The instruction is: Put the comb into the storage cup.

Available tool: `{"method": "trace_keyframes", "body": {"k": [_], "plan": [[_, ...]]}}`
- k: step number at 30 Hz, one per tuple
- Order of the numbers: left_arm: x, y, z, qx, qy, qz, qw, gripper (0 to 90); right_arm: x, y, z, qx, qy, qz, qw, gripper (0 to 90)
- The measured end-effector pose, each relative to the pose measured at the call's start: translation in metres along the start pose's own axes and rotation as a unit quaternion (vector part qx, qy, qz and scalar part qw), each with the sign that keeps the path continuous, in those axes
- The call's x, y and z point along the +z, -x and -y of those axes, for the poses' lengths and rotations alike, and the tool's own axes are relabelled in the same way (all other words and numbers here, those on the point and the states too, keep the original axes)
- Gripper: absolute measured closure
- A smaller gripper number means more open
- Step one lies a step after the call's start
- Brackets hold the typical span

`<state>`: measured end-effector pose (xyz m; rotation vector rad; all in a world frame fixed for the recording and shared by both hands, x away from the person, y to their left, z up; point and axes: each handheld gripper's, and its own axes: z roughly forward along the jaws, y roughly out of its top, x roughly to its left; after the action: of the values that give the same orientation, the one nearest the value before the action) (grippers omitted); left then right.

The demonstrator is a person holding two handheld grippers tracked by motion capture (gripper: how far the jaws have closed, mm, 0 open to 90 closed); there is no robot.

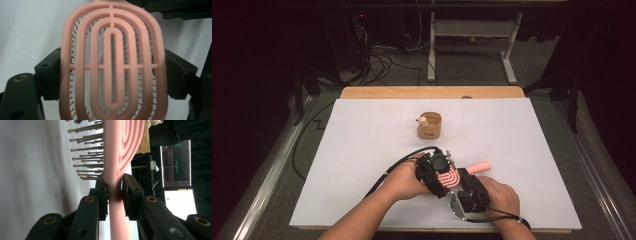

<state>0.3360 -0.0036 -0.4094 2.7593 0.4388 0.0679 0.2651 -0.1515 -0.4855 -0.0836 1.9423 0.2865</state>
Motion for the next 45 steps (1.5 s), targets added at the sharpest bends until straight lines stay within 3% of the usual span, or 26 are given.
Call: {"method": "trace_keyframes", "body": {"k": [23,45], "plan": [[-0.0059,-0.003,0.0021,-0.007,0.014,0.013,0.9998,18.9,-0.003,0.0009,-0.0014,-0.007,0.001,0.016,0.9998,78.7],[-0.0097,-0.0069,0.0078,-0.005,0.027,-0.021,0.9994,13.5,-0.0034,0.0024,0.0006,-0.007,0.0,0.014,0.9999,81.4]]}}
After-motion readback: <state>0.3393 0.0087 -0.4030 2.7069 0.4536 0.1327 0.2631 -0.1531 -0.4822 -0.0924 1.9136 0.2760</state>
